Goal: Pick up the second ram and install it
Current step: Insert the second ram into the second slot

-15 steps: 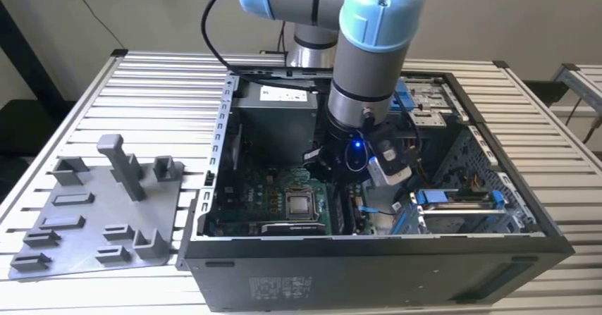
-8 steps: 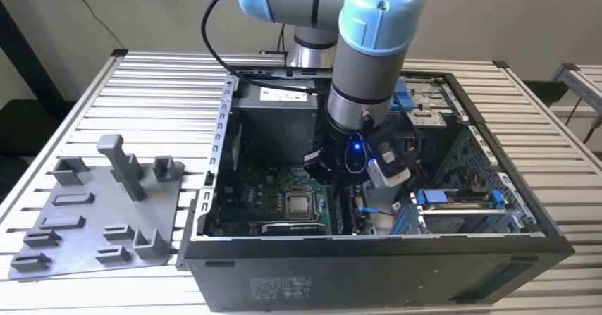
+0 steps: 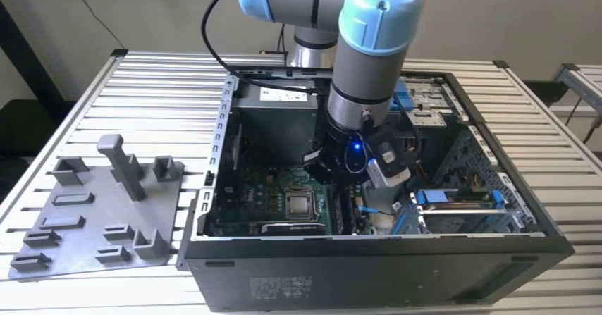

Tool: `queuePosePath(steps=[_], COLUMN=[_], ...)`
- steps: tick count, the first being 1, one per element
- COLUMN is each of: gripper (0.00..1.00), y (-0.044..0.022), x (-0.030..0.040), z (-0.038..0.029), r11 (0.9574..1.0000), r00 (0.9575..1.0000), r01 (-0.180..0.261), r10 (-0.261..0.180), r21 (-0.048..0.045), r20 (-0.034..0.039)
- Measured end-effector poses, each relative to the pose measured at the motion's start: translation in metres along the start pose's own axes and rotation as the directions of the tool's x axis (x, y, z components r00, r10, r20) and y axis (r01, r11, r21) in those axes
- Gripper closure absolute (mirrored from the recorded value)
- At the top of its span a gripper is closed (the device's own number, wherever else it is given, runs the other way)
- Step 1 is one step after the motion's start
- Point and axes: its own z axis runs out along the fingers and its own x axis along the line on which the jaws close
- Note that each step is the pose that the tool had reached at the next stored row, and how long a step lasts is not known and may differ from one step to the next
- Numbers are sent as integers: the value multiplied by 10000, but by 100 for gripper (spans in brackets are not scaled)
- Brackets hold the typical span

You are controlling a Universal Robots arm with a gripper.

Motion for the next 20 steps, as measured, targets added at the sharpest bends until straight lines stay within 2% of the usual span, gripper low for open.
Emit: queuePosePath(steps=[8,15,20], gripper=[86,86,86], y=[0,1,0], x=[0,0,0], z=[2,59,61], r11=[10000,10000,10000], r00=[10000,10000,10000], r01=[-8,-23,-23], r10=[8,23,23], r21=[0,-1,1], r20=[-10,-11,-11])
